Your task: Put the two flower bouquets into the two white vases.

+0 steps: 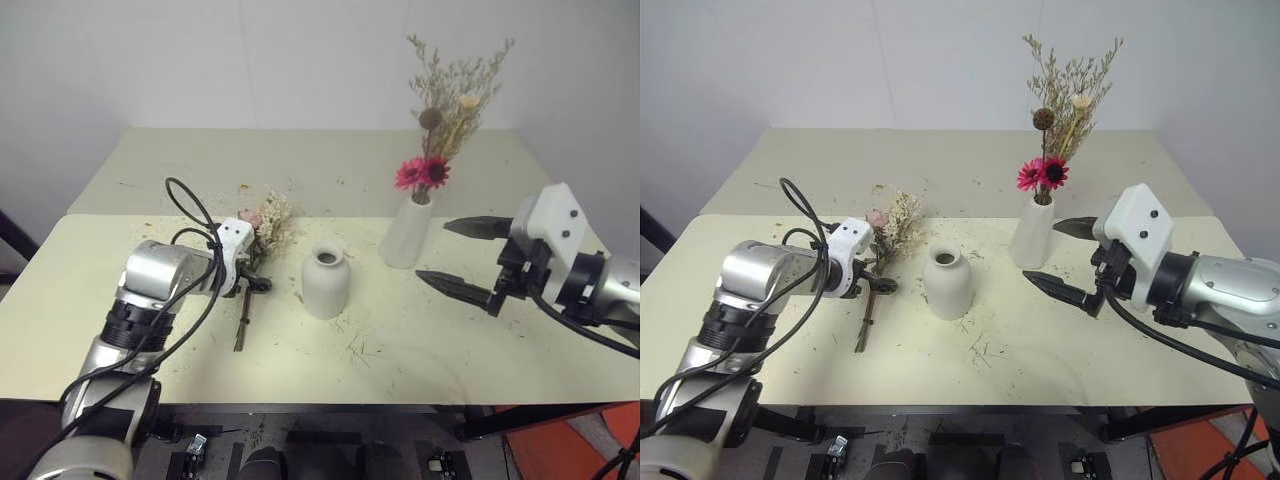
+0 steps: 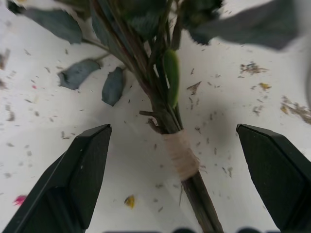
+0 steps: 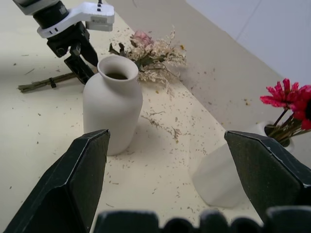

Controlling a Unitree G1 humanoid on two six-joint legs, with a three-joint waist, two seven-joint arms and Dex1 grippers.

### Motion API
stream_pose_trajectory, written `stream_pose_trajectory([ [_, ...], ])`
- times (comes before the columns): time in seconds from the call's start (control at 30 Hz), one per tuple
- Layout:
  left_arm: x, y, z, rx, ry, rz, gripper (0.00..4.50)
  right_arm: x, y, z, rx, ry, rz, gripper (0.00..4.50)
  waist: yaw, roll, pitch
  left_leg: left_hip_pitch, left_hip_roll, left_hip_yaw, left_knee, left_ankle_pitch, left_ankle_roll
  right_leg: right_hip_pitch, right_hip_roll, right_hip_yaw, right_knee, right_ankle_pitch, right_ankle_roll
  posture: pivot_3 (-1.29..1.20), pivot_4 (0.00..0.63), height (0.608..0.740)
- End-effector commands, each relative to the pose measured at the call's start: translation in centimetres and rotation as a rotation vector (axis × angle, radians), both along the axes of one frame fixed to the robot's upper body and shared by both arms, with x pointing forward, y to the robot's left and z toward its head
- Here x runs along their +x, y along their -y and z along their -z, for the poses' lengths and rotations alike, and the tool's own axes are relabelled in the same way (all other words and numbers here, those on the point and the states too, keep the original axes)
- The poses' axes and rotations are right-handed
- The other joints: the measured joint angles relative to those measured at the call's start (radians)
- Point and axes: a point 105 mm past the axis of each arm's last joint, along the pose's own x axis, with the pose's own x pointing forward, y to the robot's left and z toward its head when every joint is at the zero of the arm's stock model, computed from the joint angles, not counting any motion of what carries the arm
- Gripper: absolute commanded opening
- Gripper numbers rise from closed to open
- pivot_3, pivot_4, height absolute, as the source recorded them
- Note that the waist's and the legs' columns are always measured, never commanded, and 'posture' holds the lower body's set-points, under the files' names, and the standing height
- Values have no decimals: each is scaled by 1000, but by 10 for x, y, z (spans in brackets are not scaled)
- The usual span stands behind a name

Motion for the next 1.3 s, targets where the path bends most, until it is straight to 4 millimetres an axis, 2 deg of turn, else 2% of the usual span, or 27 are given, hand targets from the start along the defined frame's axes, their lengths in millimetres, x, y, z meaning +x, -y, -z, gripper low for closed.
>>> stream_pose_trajectory([
  [0.03, 8, 4, -11, -1, 34, 5, 3978, -4, 1, -12, -14, 61, 18, 4500, 1, 0, 0, 0, 0, 0, 0, 0, 0, 0, 0, 0, 0, 0, 0, 0, 150, 740],
  [0.33, 17, 5, -18, -21, 33, -15, 1077, -5, 8, -2, -4, 40, 57, 4500, -1, 0, 0, 0, 0, -1, 0, 0, 0, 0, 0, 0, 0, 0, 0, 0, 150, 740],
  [0.43, 26, -6, -20, -8, 74, -89, 206, -5, 9, 1, -3, 36, 63, 4500, 0, 0, 0, 0, 0, -1, 0, 0, 0, 0, 0, 0, 0, 0, 0, 0, 150, 740],
  [0.53, 40, -17, -37, -34, 216, -173, 148, -5, 9, 3, -4, 34, 66, 4500, -1, 0, 0, 1, 0, -1, 1, 0, 0, 1, 0, 0, 1, 0, 0, 0, 150, 740],
  [0.6, 48, -24, -59, -98, 362, -233, 148, -5, 10, 4, -5, 35, 67, 4500, -1, 0, 0, 1, 0, -1, 1, 0, 0, 1, 0, 0, 1, 0, 0, 0, 150, 740],
  [0.77, 56, -35, -142, -363, 774, -340, 148, -5, 10, 2, 13, 39, 71, 4500, 3, 0, 0, -1, 0, -2, 1, 0, 0, 0, -1, -1, 1, 0, 0, 0, 150, 740],
  [0.83, 50, -30, -179, -503, 928, -290, 148, -9, 9, -4, 79, 26, 53, 4500, 9, 0, 0, -2, -1, -2, 1, 0, 0, 0, -1, -1, 1, 0, 0, 0, 150, 740],
  [0.93, 39, -24, -210, -684, 1046, -204, 148, -19, 7, -10, 147, 11, 8, 4500, 17, 0, 0, -2, -1, -2, 1, 0, 0, 0, -1, -2, 1, 0, 0, 0, 150, 740],
  [1.03, 10, -19, -243, -1020, 1215, 58, 148, -30, 6, -8, 147, 6, -23, 4500, 20, 0, 0, -2, -1, -2, 1, 0, 0, 1, -1, -2, 1, 1, 0, 0, 150, 740],
  [1.1, -4, -18, -254, -1155, 1263, 214, 148, -33, 7, -5, 136, 15, -14, 4500, 20, 0, 0, -2, -1, -2, 1, 0, 0, 2, -1, -2, 1, 1, 0, 0, 150, 740],
  [1.2, -12, -8, -259, -1251, 1236, 392, 148, -32, 8, 0, 130, 29, 25, 4500, 18, 0, 0, 0, -1, -2, 2, 0, 0, 2, -1, -2, 0, 0, 0, 0, 150, 740],
  [1.3, -15, 18, -252, -1332, 1119, 618, 148, -34, 6, 3, 150, 48, 53, 4500, 18, 0, 0, 3, -1, -2, 2, 0, 0, 6, 0, -2, 0, 0, 0, 0, 150, 740],
])
